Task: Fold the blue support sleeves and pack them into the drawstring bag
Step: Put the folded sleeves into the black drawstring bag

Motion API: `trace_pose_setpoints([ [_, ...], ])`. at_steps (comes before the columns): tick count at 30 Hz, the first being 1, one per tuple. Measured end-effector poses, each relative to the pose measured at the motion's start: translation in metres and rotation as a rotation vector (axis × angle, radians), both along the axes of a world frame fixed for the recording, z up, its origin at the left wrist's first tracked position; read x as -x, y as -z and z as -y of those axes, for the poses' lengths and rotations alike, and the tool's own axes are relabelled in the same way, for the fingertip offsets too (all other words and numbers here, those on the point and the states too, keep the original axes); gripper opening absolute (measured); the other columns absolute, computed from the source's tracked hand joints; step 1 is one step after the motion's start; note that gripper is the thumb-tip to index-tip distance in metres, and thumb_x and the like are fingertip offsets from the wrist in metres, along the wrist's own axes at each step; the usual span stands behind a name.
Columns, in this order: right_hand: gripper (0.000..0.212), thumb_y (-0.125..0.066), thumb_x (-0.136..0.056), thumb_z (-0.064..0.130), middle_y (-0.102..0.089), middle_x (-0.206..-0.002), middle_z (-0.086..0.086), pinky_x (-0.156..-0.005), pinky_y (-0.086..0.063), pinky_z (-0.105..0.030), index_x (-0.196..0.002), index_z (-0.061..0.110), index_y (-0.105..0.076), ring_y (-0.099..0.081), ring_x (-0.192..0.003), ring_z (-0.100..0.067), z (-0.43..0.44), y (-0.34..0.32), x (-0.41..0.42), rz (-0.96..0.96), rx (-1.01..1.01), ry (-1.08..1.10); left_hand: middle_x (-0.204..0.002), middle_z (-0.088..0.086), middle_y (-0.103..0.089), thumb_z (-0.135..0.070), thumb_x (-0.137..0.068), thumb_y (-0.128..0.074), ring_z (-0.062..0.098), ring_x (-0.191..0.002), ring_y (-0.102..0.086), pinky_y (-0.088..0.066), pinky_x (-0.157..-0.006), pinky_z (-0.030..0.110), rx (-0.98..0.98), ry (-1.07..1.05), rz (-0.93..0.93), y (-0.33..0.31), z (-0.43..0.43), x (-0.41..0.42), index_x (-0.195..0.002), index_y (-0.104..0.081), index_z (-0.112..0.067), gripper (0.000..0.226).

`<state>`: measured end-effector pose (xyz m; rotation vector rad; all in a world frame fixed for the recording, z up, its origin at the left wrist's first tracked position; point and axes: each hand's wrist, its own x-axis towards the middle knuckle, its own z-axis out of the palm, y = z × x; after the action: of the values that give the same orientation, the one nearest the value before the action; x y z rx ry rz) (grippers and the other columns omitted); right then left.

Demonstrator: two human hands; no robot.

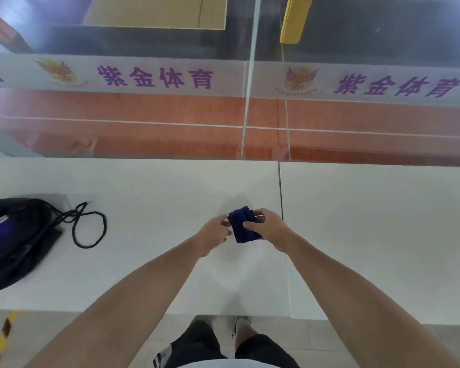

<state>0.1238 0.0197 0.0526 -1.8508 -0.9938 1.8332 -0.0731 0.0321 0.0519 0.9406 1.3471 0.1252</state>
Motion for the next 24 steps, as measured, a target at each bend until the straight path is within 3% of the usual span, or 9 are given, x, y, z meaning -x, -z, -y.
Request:
trace_pose_setpoints([
  [2,0.047,-0.077,-0.081,0.027,-0.068,-0.114,0.001,-0.084,-0.058,-0.033,-0.123,0.017,-0.059,-0.067,-0.101,-0.017,-0.004,-0.015,0.015,0.128,-0.127,-0.196,-0.15,-0.003,-0.041,-0.003,-0.089,-0.051,0.019,-0.129,-0.047,-0.042,-0.099,0.03,-0.123,0.042,-0.159,-0.014,0.003,0.014,-0.156,-0.022,-0.02,0.075],
  [5,0.042,-0.076,-0.081,0.029,-0.068,-0.11,0.004,-0.08,-0.055,-0.028,-0.119,0.02,-0.061,-0.065,-0.098,-0.016,-0.009,-0.036,0.047,0.241,-0.271,-0.436,-0.159,0.001,-0.026,-0.021,-0.086,-0.066,0.02,-0.144,-0.03,-0.034,-0.112,0.034,-0.366,0.227,-0.293,-0.036,0.01,0.046,-0.157,-0.014,-0.018,0.088],
  [8,0.043,-0.077,-0.077,0.032,-0.069,-0.109,0.005,-0.086,-0.056,-0.033,-0.117,0.024,-0.062,-0.065,-0.097,-0.016,-0.01,-0.055,0.088,0.262,-0.349,-0.598,-0.149,0.001,-0.044,-0.032,-0.082,-0.075,0.019,-0.134,-0.043,-0.034,-0.107,0.026,-0.522,0.352,-0.32,-0.058,0.02,0.087,-0.15,-0.034,-0.015,0.081],
  [11,0.043,-0.079,-0.079,0.028,-0.07,-0.112,0.001,-0.09,-0.053,-0.034,-0.119,0.02,-0.063,-0.064,-0.1,-0.019,-0.007,-0.071,0.139,0.257,-0.444,-0.756,-0.108,-0.003,-0.067,-0.034,-0.079,-0.076,0.015,-0.098,-0.062,-0.052,-0.089,0.037,-0.651,0.338,-0.344,-0.074,0.032,0.136,-0.113,-0.062,-0.021,0.039],
  [14,0.04,-0.078,-0.079,0.027,-0.069,-0.11,0.0,-0.09,-0.053,-0.035,-0.115,0.018,-0.063,-0.064,-0.099,-0.02,0.004,-0.083,0.203,0.273,-0.482,-0.834,-0.101,-0.005,-0.066,-0.034,-0.08,-0.076,0.014,-0.09,-0.062,-0.052,-0.084,0.036,-0.621,0.265,-0.379,-0.081,0.054,0.195,-0.104,-0.065,-0.021,0.029],
  [17,0.029,-0.074,-0.077,0.029,-0.067,-0.097,0.002,-0.08,-0.052,-0.034,-0.102,0.018,-0.064,-0.064,-0.089,-0.02,0.014,-0.084,0.257,0.326,-0.5,-0.903,-0.094,-0.009,-0.065,-0.034,-0.079,-0.07,0.014,-0.087,-0.064,-0.054,-0.079,0.035,-0.613,0.187,-0.395,-0.083,0.074,0.246,-0.092,-0.062,-0.027,0.017],
  [24,0.014,-0.072,-0.077,0.03,-0.063,-0.078,0.008,-0.06,-0.041,-0.021,-0.086,0.021,-0.067,-0.061,-0.075,-0.016,0.049,-0.102,0.439,0.398,-0.569,-1.015,-0.096,-0.002,-0.067,-0.02,-0.077,-0.075,0.019,-0.09,-0.062,-0.051,-0.081,0.035,-0.613,-0.08,-0.427,-0.087,0.135,0.429,-0.099,-0.065,-0.02,0.024],
])
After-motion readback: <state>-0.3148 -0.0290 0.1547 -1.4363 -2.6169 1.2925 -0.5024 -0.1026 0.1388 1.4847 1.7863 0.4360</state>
